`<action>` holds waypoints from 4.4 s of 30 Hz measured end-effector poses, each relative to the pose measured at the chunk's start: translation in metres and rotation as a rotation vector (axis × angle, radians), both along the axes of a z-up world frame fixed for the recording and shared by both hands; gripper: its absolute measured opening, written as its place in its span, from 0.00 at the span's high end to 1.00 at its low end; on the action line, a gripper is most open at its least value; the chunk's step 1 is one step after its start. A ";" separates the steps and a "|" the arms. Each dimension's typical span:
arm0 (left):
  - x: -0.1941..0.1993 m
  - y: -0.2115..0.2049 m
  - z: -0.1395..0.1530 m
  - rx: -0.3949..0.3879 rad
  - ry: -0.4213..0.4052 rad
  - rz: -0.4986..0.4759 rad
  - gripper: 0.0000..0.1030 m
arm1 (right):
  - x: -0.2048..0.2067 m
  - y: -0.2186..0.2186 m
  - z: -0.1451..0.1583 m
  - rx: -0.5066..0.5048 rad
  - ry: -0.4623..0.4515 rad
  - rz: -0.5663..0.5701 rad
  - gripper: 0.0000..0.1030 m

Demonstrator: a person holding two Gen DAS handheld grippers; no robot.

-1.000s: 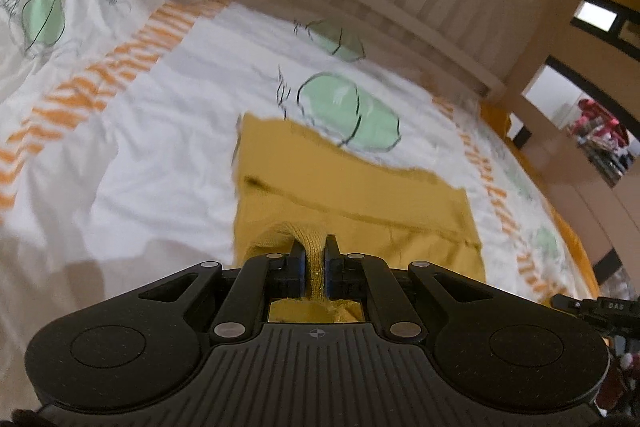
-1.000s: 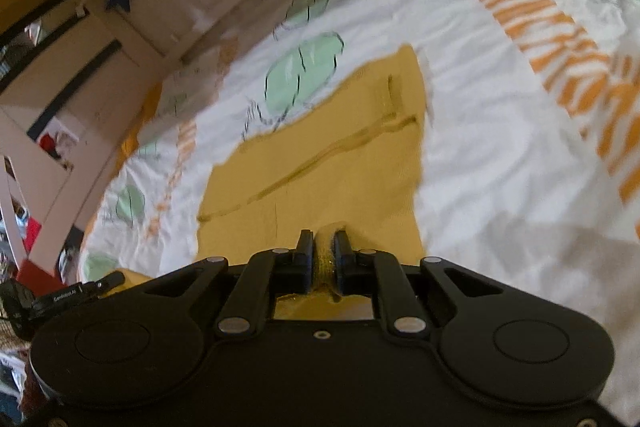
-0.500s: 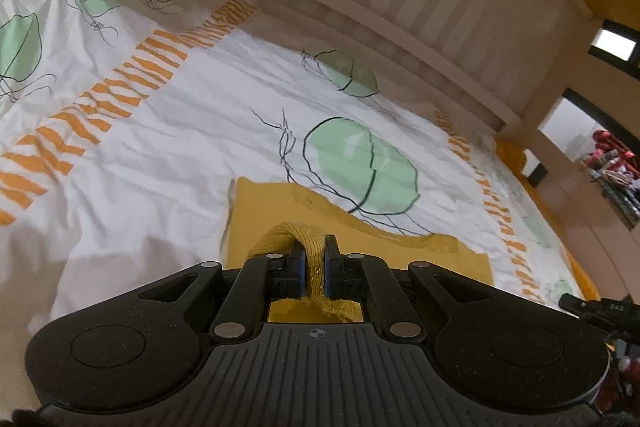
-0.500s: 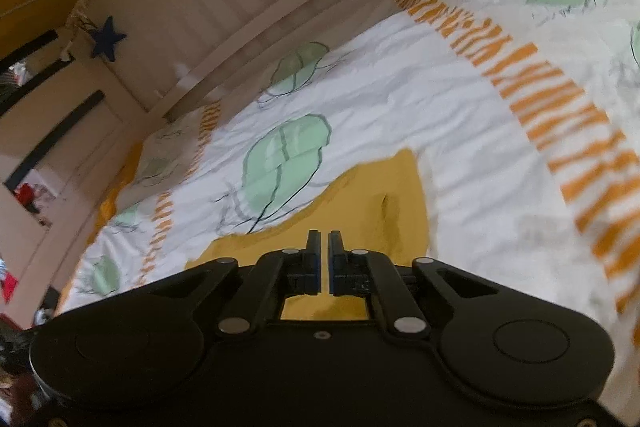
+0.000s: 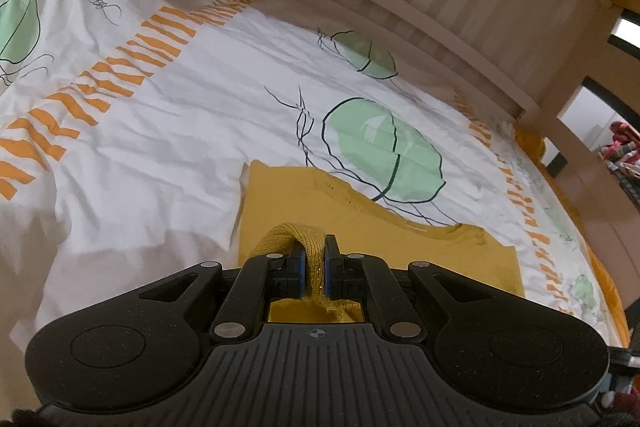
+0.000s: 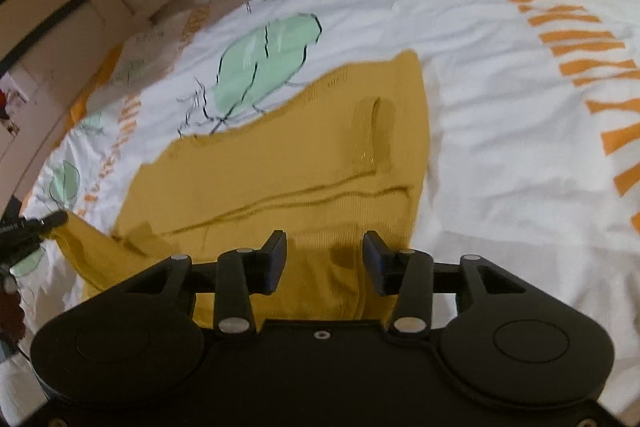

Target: Fold small clothes

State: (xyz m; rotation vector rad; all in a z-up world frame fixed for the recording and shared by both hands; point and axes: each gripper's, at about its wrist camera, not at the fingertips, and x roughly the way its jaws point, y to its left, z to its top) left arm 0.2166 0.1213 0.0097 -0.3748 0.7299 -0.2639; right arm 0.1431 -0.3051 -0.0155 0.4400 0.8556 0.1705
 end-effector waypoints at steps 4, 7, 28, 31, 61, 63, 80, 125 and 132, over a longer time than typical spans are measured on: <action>0.000 0.000 0.001 -0.001 -0.004 0.002 0.93 | -0.005 -0.001 0.000 0.006 -0.001 -0.007 0.48; 0.000 -0.001 0.001 0.005 -0.006 -0.002 0.93 | -0.012 0.000 0.004 0.019 0.000 0.005 0.48; -0.005 -0.002 -0.003 0.027 0.001 -0.001 0.93 | -0.022 0.019 -0.005 -0.065 -0.031 0.031 0.67; -0.005 -0.002 -0.005 0.026 0.005 0.000 0.93 | -0.022 0.018 -0.010 -0.051 -0.019 0.020 0.86; 0.110 -0.022 -0.037 0.028 0.076 0.061 0.92 | 0.088 -0.048 -0.002 0.120 -0.100 -0.255 0.89; 0.117 -0.020 -0.043 0.024 0.082 0.073 0.92 | 0.092 -0.048 -0.003 0.109 -0.101 -0.259 0.88; 0.110 -0.013 -0.037 0.113 0.023 0.063 0.72 | 0.056 -0.001 0.005 -0.145 -0.164 -0.083 0.81; 0.042 -0.037 -0.082 0.276 0.022 -0.048 0.54 | 0.119 0.011 0.005 -0.289 -0.170 -0.188 0.43; 0.062 -0.041 -0.075 0.318 0.078 -0.117 0.54 | 0.088 0.011 -0.003 -0.342 -0.164 -0.106 0.42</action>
